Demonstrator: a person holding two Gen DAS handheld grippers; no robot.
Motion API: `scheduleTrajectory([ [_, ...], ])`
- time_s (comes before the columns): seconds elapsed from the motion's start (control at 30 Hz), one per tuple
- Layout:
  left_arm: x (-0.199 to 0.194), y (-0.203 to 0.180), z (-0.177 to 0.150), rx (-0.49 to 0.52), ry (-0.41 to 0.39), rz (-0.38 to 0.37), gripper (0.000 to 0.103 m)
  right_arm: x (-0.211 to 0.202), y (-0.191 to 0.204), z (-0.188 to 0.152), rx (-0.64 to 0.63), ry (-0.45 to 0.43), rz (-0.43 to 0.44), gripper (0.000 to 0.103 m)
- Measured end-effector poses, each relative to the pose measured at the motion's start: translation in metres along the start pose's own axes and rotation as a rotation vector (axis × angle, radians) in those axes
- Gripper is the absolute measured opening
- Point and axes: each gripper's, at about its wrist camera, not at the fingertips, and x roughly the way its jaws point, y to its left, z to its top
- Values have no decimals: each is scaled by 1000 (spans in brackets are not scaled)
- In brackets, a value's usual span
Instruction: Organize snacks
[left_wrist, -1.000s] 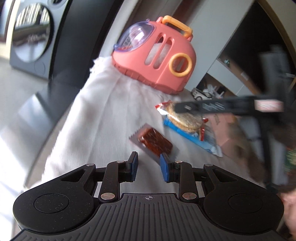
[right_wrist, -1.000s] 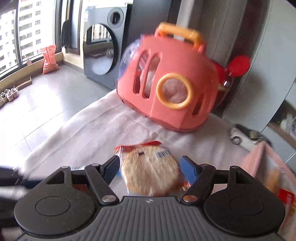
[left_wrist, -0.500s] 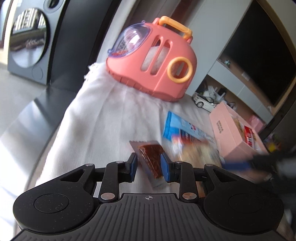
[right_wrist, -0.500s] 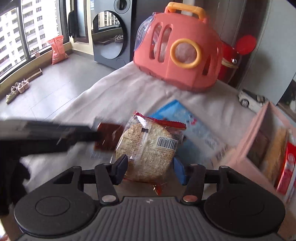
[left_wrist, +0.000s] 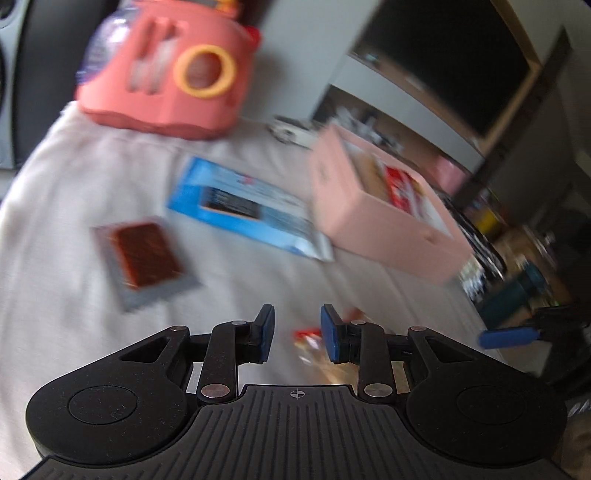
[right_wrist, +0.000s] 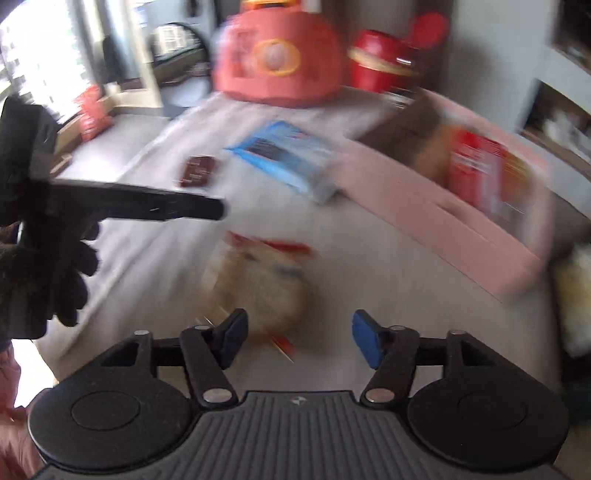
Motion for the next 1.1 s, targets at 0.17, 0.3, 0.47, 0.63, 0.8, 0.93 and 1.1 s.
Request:
scheduleTrajectory([
  [0.17,2,-30,-5,62,-9,-13,32,-23,-55,-53,296,195,108,67],
  [0.3,-2,-55,-10,138,-1,-1,32,-11,-68,-78,449,219,225,67],
  [0.47,-12,-66,-27,216,36,91,32,7,-50,-53,397,123,166,70],
  [0.63,-7,-64,-33,209,84,130,34,27,-4,-38,134,31,19,70],
  [0.8,-1,-57,-26,183,77,166,46,21,4,-56,-16,-66,-77,70],
  [0.93,6,-47,-19,80,87,122,46,15,-19,-71,27,-127,-137,74],
  [1.1,16,-35,-13,-48,95,52,42,21,-49,-70,160,-170,-179,75],
])
